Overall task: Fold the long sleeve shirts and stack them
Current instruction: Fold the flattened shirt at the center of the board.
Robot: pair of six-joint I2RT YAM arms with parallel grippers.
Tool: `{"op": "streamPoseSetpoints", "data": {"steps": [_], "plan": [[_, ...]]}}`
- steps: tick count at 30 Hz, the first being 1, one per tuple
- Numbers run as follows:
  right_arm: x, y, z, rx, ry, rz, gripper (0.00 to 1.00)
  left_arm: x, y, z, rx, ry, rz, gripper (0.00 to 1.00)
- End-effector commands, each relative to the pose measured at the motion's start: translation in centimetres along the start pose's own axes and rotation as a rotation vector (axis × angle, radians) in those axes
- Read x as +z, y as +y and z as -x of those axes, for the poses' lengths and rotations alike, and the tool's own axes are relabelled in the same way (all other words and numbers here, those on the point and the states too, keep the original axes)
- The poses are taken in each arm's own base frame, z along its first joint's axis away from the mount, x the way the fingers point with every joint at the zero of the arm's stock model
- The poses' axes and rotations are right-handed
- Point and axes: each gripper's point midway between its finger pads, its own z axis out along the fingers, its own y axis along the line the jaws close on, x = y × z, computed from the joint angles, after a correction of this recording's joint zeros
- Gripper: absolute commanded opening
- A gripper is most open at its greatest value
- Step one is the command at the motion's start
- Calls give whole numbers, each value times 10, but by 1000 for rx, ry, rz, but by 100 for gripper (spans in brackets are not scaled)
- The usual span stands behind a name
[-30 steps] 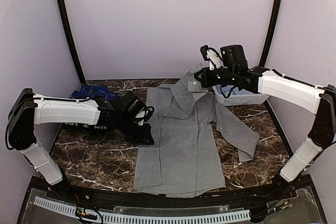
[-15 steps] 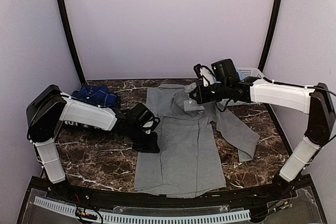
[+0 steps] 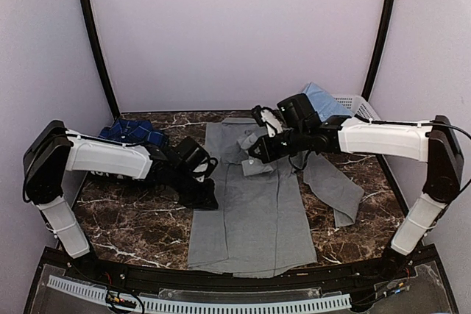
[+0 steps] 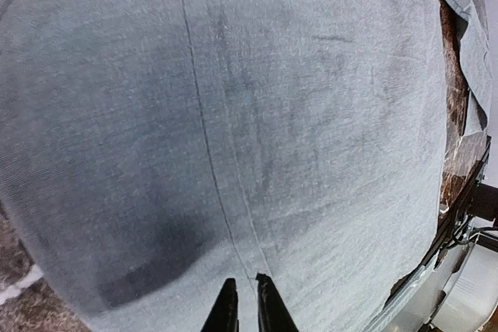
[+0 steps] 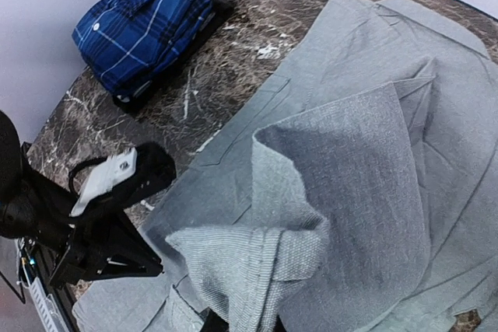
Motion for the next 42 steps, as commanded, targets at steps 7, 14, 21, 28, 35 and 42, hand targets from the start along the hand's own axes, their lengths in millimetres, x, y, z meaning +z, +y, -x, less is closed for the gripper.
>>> {"op": "streamPoseSetpoints", "data": {"steps": [7,14,21,28,35,42], "plan": [[39,68,-31,34,94,201,0,-59,25,25,-97,-160,53,9],[67,96,-57,21,180,259,0,-60,34,23,-108,-163,55,9],[77,105,-65,36,203,282,0,-56,37,19,-111,-154,43,9],[82,115,-76,33,233,304,0,-55,38,18,-110,-152,39,9],[88,121,-91,16,277,316,3,-55,41,16,-115,-151,49,9],[80,120,-100,-21,316,313,32,-55,53,10,-126,-148,91,9]]}}
